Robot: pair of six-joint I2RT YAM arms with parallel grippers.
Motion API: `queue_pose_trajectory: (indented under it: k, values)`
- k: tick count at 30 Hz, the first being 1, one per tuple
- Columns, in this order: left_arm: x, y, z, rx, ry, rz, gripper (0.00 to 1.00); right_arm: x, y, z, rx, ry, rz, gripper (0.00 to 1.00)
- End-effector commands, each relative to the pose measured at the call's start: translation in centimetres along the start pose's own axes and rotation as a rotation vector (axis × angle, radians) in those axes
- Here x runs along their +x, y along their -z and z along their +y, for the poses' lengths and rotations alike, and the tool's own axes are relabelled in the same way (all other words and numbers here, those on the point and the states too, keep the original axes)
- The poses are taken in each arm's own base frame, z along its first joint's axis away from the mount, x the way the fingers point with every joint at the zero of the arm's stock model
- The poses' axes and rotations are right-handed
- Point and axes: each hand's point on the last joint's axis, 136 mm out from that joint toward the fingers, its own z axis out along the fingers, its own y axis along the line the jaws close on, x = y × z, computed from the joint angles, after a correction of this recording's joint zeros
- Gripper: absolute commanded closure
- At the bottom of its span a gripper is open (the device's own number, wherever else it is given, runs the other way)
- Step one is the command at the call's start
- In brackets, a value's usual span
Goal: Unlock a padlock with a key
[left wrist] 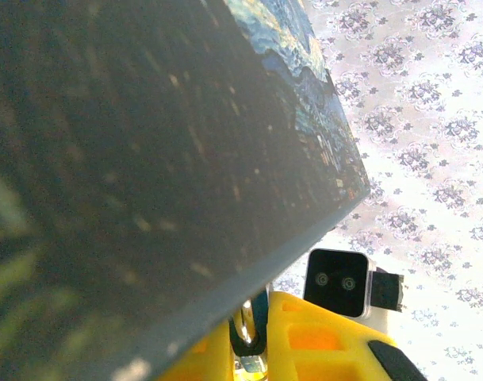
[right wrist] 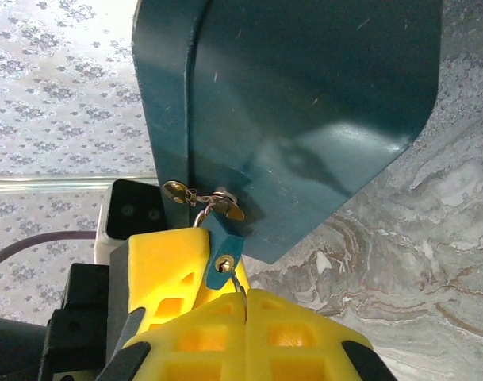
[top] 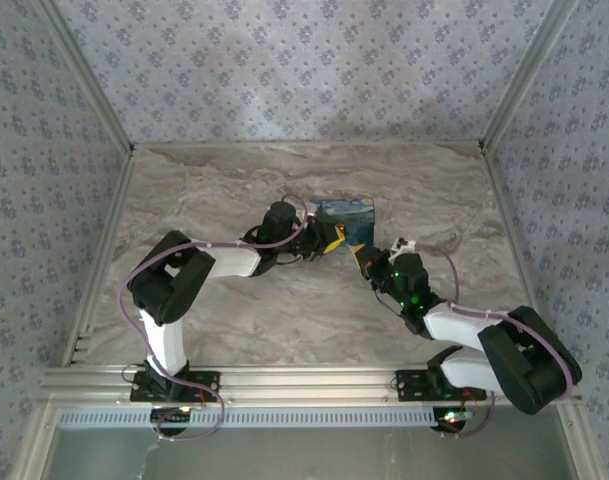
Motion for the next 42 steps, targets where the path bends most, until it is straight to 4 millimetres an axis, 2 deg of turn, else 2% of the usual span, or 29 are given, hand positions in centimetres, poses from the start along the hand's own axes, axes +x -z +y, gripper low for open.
queue_pose_trajectory:
  k: [1,16,33,42]
  values:
    - [0.4,-0.3,-0.9,0.046,-0.021,0.009,0.87,-0.3,-0.2,0.9,-0.029,0.028,-0.020,1.00]
    - [0.7,-0.5,-0.7,0.048,-0.018,0.017,0.87,-0.4,-0.4,1.8,-0.047,0.036,-0.019,1.00]
    - [0.9,-0.7,-1.7,0.082,-0.017,0.021,0.88,-0.3,-1.1,2.3,-0.059,0.038,-0.011,1.00]
    - [1.1,-0.9,-2.4,0.110,-0.021,0.022,0.89,-0.6,-1.2,2.4,-0.077,-0.027,-0.057,1.00]
